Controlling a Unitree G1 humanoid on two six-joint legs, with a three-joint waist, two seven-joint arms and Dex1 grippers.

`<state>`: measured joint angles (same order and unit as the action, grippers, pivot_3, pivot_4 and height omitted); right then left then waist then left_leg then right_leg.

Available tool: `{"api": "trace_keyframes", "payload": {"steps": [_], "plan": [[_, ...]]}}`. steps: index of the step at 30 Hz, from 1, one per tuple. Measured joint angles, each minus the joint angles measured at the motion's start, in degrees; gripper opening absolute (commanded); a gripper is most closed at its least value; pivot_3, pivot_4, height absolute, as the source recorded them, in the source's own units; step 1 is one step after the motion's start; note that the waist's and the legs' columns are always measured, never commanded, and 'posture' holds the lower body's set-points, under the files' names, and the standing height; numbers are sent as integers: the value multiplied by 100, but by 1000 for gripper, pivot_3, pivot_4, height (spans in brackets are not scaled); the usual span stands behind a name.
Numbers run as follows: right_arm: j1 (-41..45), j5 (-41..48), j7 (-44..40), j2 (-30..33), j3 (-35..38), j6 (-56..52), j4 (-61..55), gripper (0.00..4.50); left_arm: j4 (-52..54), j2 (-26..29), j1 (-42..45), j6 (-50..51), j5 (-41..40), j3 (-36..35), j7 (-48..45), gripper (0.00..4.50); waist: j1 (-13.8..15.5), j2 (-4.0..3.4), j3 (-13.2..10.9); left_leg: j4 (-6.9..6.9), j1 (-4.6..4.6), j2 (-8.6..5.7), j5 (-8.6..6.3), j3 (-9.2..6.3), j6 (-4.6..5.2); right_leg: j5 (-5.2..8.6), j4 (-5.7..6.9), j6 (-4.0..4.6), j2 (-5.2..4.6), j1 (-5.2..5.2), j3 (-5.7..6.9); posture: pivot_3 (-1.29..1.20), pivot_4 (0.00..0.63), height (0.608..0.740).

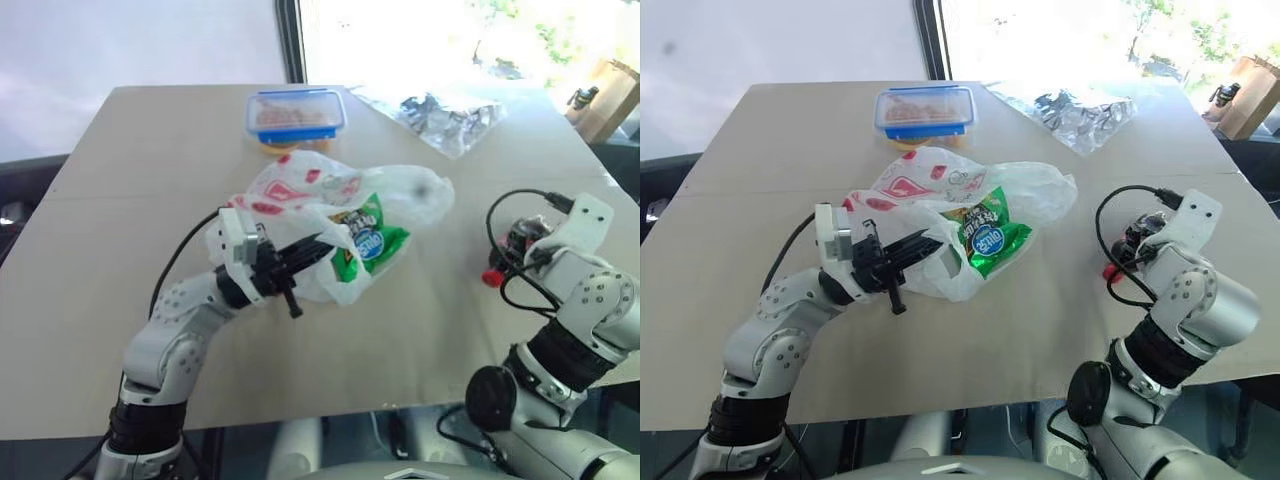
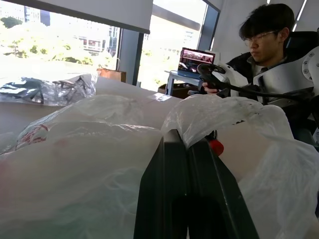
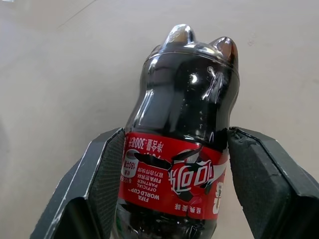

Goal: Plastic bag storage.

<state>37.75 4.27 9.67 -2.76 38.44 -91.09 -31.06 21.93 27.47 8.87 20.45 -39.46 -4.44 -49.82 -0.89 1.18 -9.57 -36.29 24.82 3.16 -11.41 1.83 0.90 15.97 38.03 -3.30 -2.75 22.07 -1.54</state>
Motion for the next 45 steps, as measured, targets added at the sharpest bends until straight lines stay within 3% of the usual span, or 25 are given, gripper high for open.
{"api": "trace_keyframes", "payload": {"steps": [2, 10, 17, 21, 23, 28, 34, 38, 45], "plan": [[-103, 70, -139, 41, -70, -18, 228, 4474, 0, -24, 27, -4, 9, 25, 8, 0, -16, -1, 1, 0, -2, 0, 0, 3, 0, 0, 0, 0, 0, 0, -3, 0, 150, 740], [91, -320, 208, -126, -243, -72, 861, 4474, 0, -100, 8, -113, 125, 71, 17, 0, -21, -5, 0, 2, 0, 0, 0, 2, 0, 0, 1, 1, 2, 3, -3, 0, 150, 740], [417, -426, 156, 380, -383, 256, 1850, 4474, 32, -176, -99, -124, 164, 161, 102, 0, -25, 4, 5, -5, -5, -1, 1, 7, 1, 0, -4, 1, -1, -5, -8, 0, 150, 740], [437, -302, -87, 696, -409, 496, 2217, 3374, 80, -134, -169, -124, 165, 154, 120, 0, -4, 4, 5, -5, -7, -1, 1, 4, 2, 0, -4, 1, 0, -9, -7, 0, 150, 740], [327, -215, -243, 840, -552, 566, 2230, 3190, 104, -125, -174, -124, 165, 149, 132, 0, 0, 4, 5, -5, -5, -1, 1, 4, 2, 0, -5, 1, -1, -10, -6, 0, 150, 740], [-511, 245, -1122, 1478, -1332, 943, 1744, 3190, 139, -123, -228, -307, 354, 130, 238, 0, 13, -6, -1, -2, 1, -3, 0, 4, 2, 1, -12, 0, -2, -8, -7, 0, 150, 740], [-1157, 1560, -2654, 2013, -1421, 915, 409, 3190, 174, -239, -470, -768, 412, -66, 227, 0, -37, -56, -31, 8, 35, 2, 0, 18, 2, 1, 0, -1, 5, 47, -25, 0, 150, 740], [-883, 2685, -3570, 2214, -1848, 668, -471, 3190, 307, -286, -704, -963, 189, -260, 160, 0, -115, -55, -31, 7, 51, 8, 0, 10, 2, 0, -1, -1, 11, 59, -19, 0, 150, 740], [-332, 2963, -3967, 2399, -3735, 925, 312, 3190, 884, -81, -1290, -1114, -258, -710, -68, 0, -91, -50, -32, -15, 85, -2, 0, -11, 2, 0, -5, -1, 0, 67, 6, 0, 150, 740]]}}
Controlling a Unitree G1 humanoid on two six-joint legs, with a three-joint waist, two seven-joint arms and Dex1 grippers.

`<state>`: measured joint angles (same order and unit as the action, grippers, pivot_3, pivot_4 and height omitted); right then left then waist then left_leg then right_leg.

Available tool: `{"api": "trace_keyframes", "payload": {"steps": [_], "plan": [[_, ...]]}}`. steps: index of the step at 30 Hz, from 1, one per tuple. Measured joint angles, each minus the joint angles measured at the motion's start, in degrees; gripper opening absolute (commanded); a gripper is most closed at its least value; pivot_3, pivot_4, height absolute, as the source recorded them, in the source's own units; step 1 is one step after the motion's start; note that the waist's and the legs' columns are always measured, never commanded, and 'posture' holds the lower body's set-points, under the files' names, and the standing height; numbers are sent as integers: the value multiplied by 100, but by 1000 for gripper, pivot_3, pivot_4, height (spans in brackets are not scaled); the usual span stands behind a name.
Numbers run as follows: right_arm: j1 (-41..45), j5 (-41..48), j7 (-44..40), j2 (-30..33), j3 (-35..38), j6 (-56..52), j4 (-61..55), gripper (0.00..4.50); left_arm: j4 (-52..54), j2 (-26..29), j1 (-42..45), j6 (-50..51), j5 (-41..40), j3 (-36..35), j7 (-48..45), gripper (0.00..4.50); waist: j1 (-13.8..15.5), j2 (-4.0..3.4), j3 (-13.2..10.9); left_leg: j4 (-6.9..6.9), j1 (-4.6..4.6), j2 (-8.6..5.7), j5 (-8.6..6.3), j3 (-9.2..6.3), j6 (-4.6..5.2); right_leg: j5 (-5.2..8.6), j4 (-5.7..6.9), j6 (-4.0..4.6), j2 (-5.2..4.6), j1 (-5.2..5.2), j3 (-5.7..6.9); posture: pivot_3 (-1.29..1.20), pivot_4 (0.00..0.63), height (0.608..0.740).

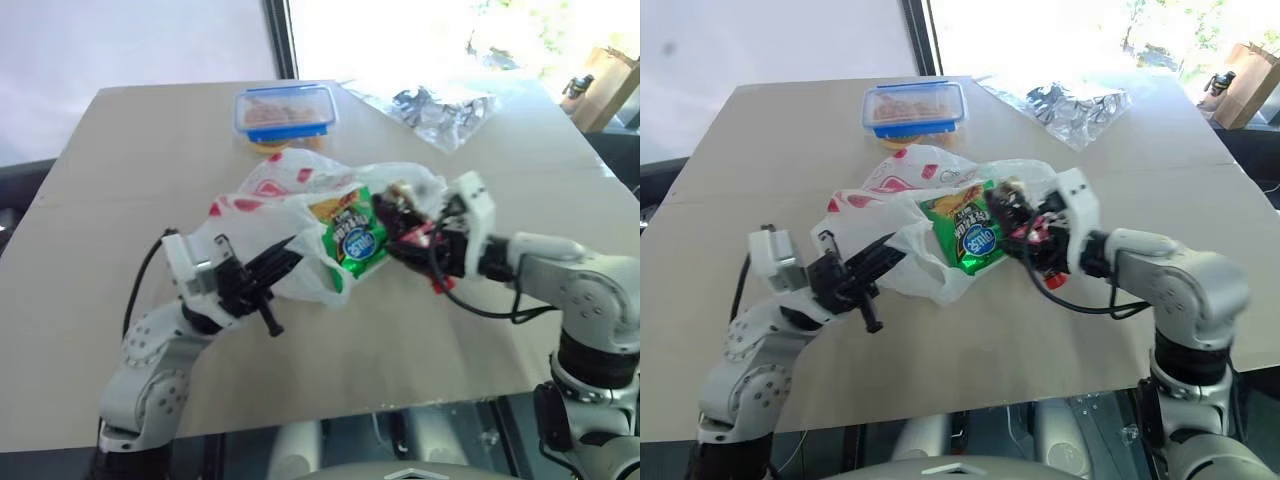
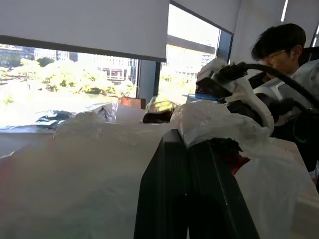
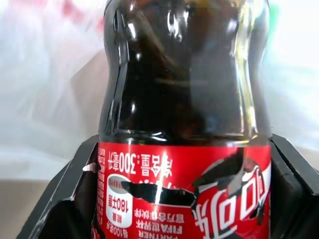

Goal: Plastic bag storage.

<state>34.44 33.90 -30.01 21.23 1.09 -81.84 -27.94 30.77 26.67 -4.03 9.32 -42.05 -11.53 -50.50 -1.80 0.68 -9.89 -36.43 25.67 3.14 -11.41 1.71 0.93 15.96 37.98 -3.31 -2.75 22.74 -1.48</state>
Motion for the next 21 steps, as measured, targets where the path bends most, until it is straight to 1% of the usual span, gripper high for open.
{"api": "trace_keyframes", "payload": {"steps": [2, 4, 7, 9, 12, 15, 17, 19, 20, 21], "plan": [[163, -173, -229, 265, -672, 433, 393, 3190, 121, 58, -145, -32, 16, -21, -37, 0, 9, 1, 0, -3, 1, -3, 0, 0, 0, 0, -1, 0, -3, 0, 1, 0, 150, 740], [294, -300, -448, 342, -1101, 812, 756, 3190, 305, 78, -229, -54, 40, 17, -38, 0, 4, 4, -2, -3, 2, -3, 0, -3, 0, 0, 0, 0, -2, 0, 3, 0, 150, 740], [564, -463, -853, 452, -1635, 1362, 1118, 3190, 488, 91, -323, -90, 164, 124, 13, 0, -3, 3, -2, -2, 2, 1, 0, -10, 0, 0, 5, 0, 3, 3, 7, 0, 150, 740], [760, -494, -1052, 416, -1853, 1577, 1257, 3190, 523, 90, -294, -60, 218, 214, 164, 0, -6, 3, -2, -2, 1, 2, 0, -13, 0, 0, 7, 0, 6, 3, 9, 0, 150, 740], [1257, -621, -1340, 34, -2239, 1986, 1731, 3190, 950, 89, -286, 164, 222, 395, 522, 0, -53, 5, -3, -3, 1, 4, 0, -22, 0, -1, 9, -1, 7, 4, 5, 0, 150, 740], [1754, -901, -1448, -599, -2530, 2568, 2509, 3190, 1428, 95, -336, 363, 186, 513, 910, 0, -55, 5, -3, -3, 0, 4, 1, -32, -1, -1, 11, 0, 7, 4, 8, 0, 150, 740], [1958, -1210, -1434, -1069, -2606, 3159, 3278, 3190, 1733, 136, -381, 493, 158, 550, 1131, 0, -42, 6, -2, -3, 1, 4, 1, -29, -2, -1, 12, 0, 7, 3, 12, 0, 150, 740], [2173, -1453, -1423, -1524, -2691, 3639, 4136, 4204, 1989, 174, -420, 645, 134, 626, 1370, 0, -23, 7, -2, -4, 3, 2, 1, -26, -3, -2, 11, 0, 6, 2, 15, 0, 150, 740], [2259, -1552, -1401, -1681, -2691, 3804, 4458, 4472, 2099, 186, -413, 710, 130, 687, 1480, 0, -17, 7, -2, -5, 4, 1, 2, -24, -3, -2, 11, 0, 5, 2, 15, 0, 150, 740], [2314, -1623, -1398, -1793, -2691, 3981, 4668, 4472, 2236, 196, -404, 798, 125, 752, 1618, 0, -8, 7, -2, -5, 5, 0, 2, -23, -4, -2, 10, 0, 4, 2, 15, 0, 150, 740]]}}
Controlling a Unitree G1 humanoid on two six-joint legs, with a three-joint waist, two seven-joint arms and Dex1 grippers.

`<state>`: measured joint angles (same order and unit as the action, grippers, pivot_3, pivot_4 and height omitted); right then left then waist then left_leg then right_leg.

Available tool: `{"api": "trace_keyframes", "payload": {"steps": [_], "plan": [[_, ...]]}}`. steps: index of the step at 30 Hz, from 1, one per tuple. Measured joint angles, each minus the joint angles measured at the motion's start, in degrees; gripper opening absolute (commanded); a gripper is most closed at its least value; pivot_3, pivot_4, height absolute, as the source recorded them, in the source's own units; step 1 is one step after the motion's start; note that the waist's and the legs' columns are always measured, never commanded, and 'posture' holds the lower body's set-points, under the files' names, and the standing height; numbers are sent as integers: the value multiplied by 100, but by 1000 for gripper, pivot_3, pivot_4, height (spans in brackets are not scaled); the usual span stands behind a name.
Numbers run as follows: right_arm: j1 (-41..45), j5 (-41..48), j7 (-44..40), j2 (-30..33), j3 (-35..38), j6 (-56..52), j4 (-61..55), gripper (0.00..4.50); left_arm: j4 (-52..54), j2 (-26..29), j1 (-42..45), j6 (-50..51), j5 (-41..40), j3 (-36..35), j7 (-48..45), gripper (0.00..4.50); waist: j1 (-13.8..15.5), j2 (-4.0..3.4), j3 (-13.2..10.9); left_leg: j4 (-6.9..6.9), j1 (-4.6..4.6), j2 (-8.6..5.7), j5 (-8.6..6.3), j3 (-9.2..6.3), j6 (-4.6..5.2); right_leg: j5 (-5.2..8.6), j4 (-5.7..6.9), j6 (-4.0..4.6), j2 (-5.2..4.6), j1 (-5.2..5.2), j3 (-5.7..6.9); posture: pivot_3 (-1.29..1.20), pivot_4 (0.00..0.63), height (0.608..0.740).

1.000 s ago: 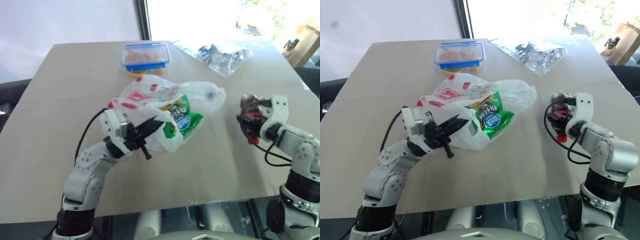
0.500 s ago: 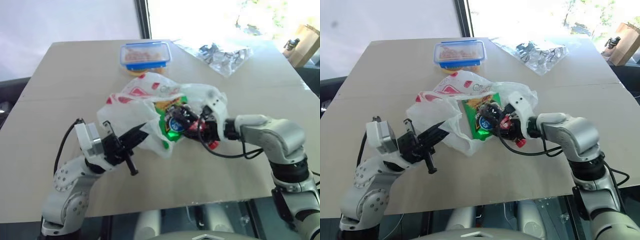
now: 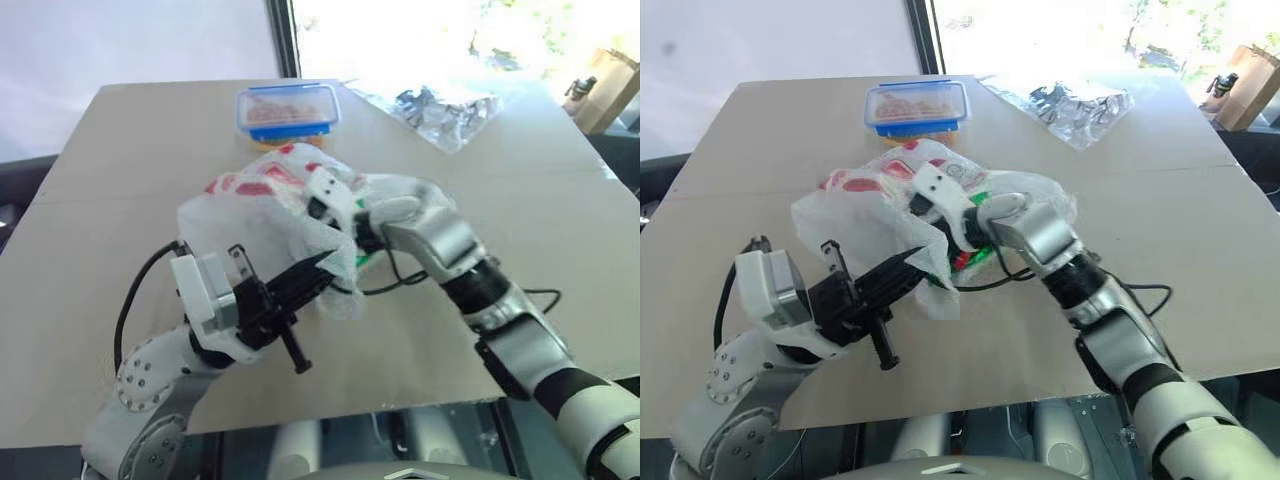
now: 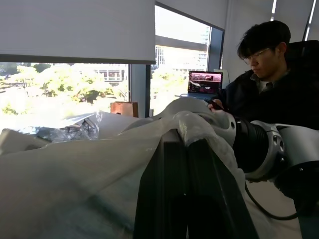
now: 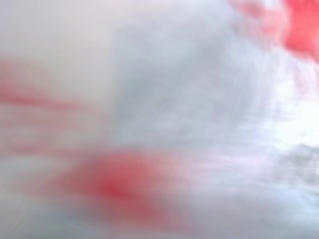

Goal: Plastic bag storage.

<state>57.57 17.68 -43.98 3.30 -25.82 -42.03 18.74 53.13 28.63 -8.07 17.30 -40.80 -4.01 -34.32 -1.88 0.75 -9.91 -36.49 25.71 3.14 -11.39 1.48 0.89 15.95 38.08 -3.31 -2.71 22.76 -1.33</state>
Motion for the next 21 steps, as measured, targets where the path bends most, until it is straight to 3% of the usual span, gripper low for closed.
{"api": "trace_keyframes", "payload": {"steps": [4, 11, 13, 17, 21], "plan": [[-44, -171, -1, 78, 84, 372, -154, 4472, 353, 30, 150, 261, -137, 115, 548, 0, 100, 0, 0, 0, 1, -1, 1, -2, -3, 0, 0, 0, -3, -1, 7, 0, 150, 740], [-1290, 564, -441, 2017, 1284, -659, -2717, 4472, 474, 94, 369, 364, -518, 111, 1548, 0, 251, 4, 2, -8, 0, -5, 1, -8, -3, 0, -2, 0, -10, -12, 14, 0, 150, 740], [-1487, 812, -400, 2251, 1672, -934, -3211, 4472, 474, 115, 392, 373, -603, 101, 1686, 0, 185, 2, 2, -7, -5, -1, 1, -7, -2, 0, 4, 1, -2, -10, 8, 0, 150, 740], [-1789, 1040, -44, 2663, 2335, -1260, -4136, 4472, 475, 142, 425, 390, -663, 120, 1783, 0, 112, 2, 3, -7, -9, 1, 1, -7, -2, 1, 10, 2, 3, -11, 7, 0, 150, 740], [-1921, 227, 942, 3003, 2376, -1248, -4129, 4472, 471, 101, 334, 375, -520, 283, 1732, 0, 114, 2, 3, -23, -6, -3, 2, 0, -2, 0, 10, 1, 1, -11, 0, 0, 150, 740]]}}
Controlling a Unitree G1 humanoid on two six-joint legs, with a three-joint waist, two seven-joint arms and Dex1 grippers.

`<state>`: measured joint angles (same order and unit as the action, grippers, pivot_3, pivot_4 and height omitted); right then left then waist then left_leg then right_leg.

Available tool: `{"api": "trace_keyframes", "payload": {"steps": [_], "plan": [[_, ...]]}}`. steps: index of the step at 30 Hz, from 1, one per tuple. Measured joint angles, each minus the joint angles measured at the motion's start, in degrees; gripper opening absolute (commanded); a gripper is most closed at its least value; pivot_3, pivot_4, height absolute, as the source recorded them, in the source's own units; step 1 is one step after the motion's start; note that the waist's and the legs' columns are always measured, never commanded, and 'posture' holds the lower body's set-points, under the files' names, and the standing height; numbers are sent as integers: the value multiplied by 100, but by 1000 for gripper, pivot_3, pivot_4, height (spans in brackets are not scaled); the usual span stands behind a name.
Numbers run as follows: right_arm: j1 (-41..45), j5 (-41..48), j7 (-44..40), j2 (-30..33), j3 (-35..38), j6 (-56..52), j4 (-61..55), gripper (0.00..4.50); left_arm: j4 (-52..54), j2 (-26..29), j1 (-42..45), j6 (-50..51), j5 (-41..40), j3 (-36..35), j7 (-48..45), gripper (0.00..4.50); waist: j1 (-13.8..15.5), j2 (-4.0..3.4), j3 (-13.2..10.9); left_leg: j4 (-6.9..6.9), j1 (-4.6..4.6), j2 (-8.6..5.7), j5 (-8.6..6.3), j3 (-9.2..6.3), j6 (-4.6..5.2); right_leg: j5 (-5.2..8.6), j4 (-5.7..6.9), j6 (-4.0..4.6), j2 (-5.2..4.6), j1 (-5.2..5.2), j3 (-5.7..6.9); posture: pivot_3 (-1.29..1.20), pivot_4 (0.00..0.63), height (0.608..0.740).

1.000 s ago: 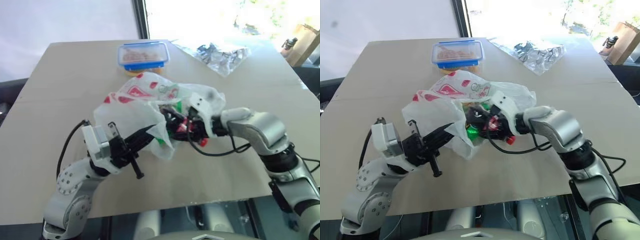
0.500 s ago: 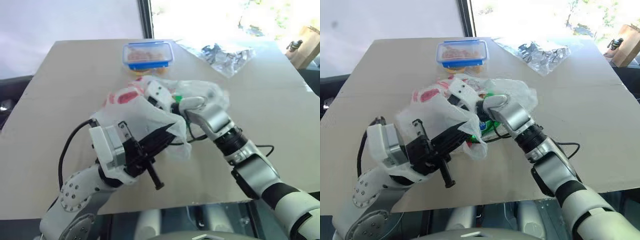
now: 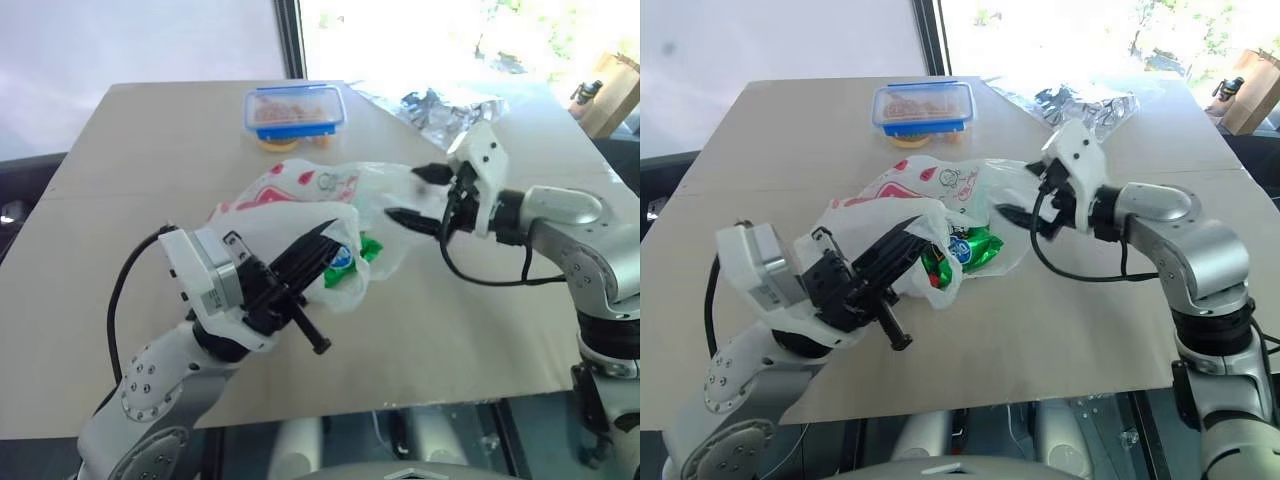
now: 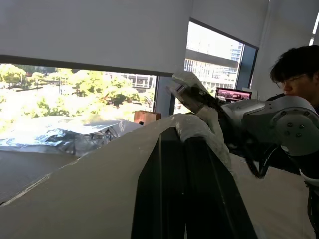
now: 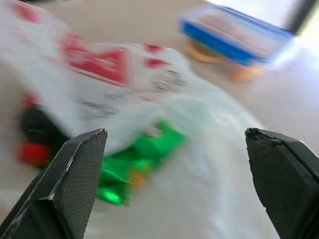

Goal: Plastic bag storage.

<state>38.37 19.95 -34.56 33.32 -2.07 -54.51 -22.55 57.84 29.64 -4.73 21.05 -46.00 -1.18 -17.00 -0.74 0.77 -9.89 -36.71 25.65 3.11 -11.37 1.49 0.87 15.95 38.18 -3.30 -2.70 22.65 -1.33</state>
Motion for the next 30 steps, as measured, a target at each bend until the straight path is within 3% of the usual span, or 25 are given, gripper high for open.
{"api": "trace_keyframes", "payload": {"steps": [7, 12, 13, 16, 17, 23, 28, 30], "plan": [[-33, -933, 653, 12, -431, 440, 1106, 4472, -783, -168, -423, -624, 623, 237, -860, 0, 1, -2, 2, -4, -2, 1, 0, 1, 0, 1, 3, 1, 2, 1, -2, 0, 150, 740], [81, -546, 478, -259, -234, -4, 1652, 2174, -2047, -214, -633, -1444, 620, -344, -2024, 0, -4, -4, 0, -4, 6, 2, 0, 6, 1, 0, 3, 1, 1, 6, -5, 0, 150, 740], [136, -455, 426, -255, -133, -42, 1679, 1542, -2217, -218, -711, -1590, 568, -507, -2240, 0, -2, -4, 0, -4, 5, 3, 0, 6, 1, 0, 3, 1, 1, 6, -4, 0, 150, 740], [261, -256, 247, -220, 67, -70, 1703, 312, -2485, -267, -847, -1860, 491, -769, -2620, 0, 15, -4, 1, -4, 6, 3, -1, 5, 1, 1, 2, 1, 0, 4, -1, 0, 150, 740], [273, -204, 201, -206, 85, -91, 1705, 130, -2534, -288, -878, -1922, 475, -801, -2708, 0, 15, -3, 1, -4, 5, 3, -1, 4, 1, 1, 2, 1, 0, 4, -1, 0, 150, 740], [276, 34, -185, -36, 91, -135, 1987, 130, -3029, -555, -1220, -2461, 423, -925, -3459, 0, 12, -3, 1, -4, 5, 3, -1, 2, 2, 1, 2, 1, 0, 3, 2, 0, 150, 740], [246, 179, -252, 40, 184, -193, 1826, 130, -3008, -338, -1455, -2254, 22, -974, -3851, 0, -4, -3, 1, -3, 5, 6, -1, 5, 1, 1, 3, 0, 0, 6, -1, 0, 150, 740], [233, 320, -233, 53, 351, -311, 1598, 0, -3008, -284, -1498, -2131, -160, -1037, -3965, 821, -2, -3, 1, -2, 4, 7, -1, 2, 2, 1, 3, 0, 1, 5, 2, 0, 150, 740]]}}
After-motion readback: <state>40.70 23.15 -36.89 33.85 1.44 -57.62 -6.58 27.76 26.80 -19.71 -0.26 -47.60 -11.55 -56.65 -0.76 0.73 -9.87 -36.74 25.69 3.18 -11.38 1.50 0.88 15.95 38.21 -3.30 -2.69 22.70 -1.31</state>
